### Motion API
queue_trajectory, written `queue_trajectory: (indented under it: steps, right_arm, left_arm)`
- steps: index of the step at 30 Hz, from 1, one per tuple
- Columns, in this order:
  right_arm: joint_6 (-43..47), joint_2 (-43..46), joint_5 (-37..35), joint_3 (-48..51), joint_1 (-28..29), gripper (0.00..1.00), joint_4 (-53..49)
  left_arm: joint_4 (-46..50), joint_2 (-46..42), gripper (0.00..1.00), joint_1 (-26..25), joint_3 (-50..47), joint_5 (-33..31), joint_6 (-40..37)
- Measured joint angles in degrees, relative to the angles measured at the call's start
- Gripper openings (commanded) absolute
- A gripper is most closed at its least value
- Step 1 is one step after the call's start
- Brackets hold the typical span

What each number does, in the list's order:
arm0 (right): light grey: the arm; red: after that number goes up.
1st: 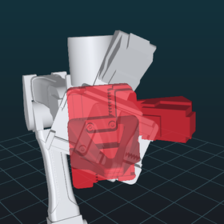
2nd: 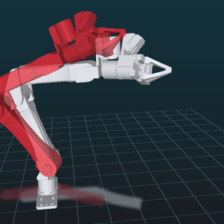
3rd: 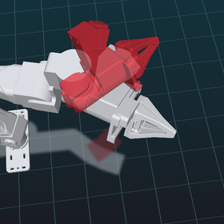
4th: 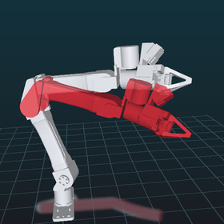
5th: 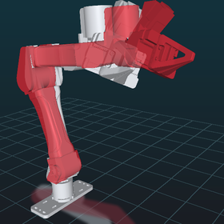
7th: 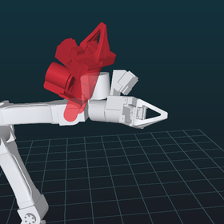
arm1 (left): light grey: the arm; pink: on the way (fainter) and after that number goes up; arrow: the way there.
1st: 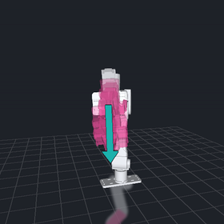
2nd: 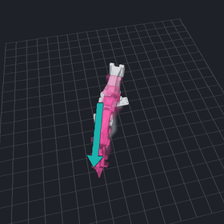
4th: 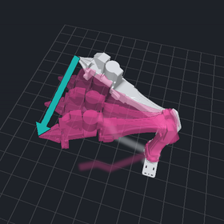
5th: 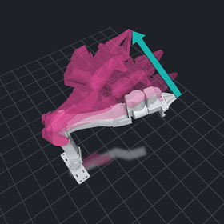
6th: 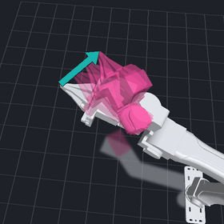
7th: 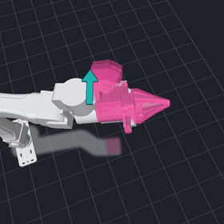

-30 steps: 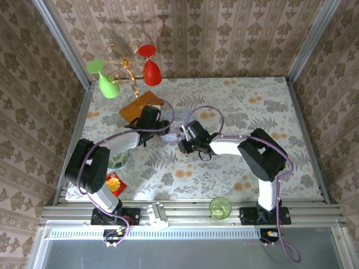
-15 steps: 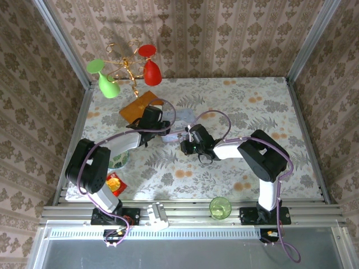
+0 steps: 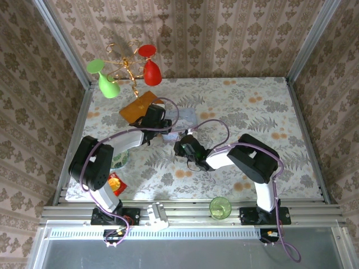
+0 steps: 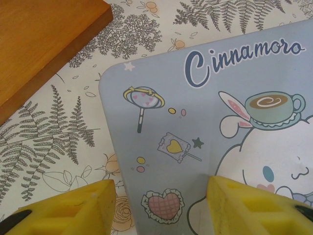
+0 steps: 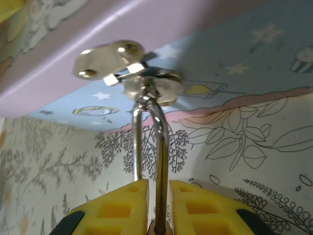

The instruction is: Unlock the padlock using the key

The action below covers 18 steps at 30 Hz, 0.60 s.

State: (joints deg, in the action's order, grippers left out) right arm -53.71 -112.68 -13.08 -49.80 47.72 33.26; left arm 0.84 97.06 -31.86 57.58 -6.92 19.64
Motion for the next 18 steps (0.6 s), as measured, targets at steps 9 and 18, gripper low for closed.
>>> queue_trajectory:
  steps: [9, 18]
  right_arm:
    - [-7.37, -0.87, -10.25, 2.73, 0.50, 0.00, 7.23]
    - [-7.32, -3.32, -15.21, 2.60, 0.55, 0.00, 12.11]
  left_arm:
    - [-2.21, 0.98, 0.48, -0.61, -0.07, -0.63, -0.85]
    - [-5.57, 3.13, 0.47, -1.55, 0.46, -2.38, -1.57]
